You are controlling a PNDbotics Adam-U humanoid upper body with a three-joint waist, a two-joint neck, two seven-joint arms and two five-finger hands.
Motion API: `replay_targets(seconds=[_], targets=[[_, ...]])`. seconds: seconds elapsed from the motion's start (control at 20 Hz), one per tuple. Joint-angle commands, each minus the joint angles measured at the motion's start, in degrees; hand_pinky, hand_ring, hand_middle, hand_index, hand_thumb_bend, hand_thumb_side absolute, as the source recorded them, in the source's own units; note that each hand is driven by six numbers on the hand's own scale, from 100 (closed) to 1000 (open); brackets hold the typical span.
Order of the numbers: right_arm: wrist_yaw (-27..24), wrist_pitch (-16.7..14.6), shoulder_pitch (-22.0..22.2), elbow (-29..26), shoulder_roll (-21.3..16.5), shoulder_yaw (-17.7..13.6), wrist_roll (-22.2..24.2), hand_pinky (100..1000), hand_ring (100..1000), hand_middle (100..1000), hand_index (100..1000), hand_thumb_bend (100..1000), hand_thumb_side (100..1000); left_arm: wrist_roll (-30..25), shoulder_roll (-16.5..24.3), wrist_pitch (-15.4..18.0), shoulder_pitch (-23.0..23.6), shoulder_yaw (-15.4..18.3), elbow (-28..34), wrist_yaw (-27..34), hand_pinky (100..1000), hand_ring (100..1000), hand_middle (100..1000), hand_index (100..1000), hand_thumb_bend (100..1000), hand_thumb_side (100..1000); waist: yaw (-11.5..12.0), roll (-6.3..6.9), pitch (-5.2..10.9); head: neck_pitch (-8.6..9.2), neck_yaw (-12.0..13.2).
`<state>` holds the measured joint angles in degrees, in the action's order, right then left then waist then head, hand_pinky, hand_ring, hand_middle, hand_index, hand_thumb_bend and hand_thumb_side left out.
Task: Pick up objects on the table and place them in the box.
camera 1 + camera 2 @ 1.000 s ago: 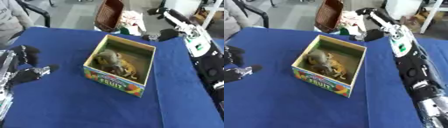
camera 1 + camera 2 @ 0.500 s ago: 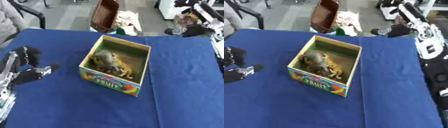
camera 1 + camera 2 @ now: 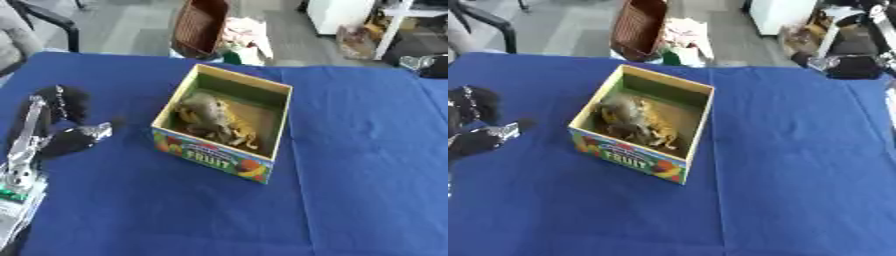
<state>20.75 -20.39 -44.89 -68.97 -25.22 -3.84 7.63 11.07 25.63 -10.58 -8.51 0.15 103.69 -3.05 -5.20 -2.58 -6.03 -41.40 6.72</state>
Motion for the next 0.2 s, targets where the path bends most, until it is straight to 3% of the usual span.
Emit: replay_targets(seconds=[0.05, 0.2], targets=[[-3.6, 1.6, 1.0, -3.8, -0.8, -0.7, 0.0, 725, 906, 810, 920, 608, 276, 0.0, 0.4, 0.5, 0.2, 0.3, 0.4, 0.1, 474, 494, 462, 564, 825, 180, -0.5, 0.16, 1.37, -1.88, 0.6], [-6.5, 2.9, 2.8, -5.7, -0.2, -1.3, 0.4, 726, 906, 806, 920, 603, 275, 0.1, 0.4, 0.7, 0.5, 0.3, 0.6, 0.1, 478, 503, 472, 566, 825, 181, -1.0, 0.33, 1.72, -2.60, 1.1]])
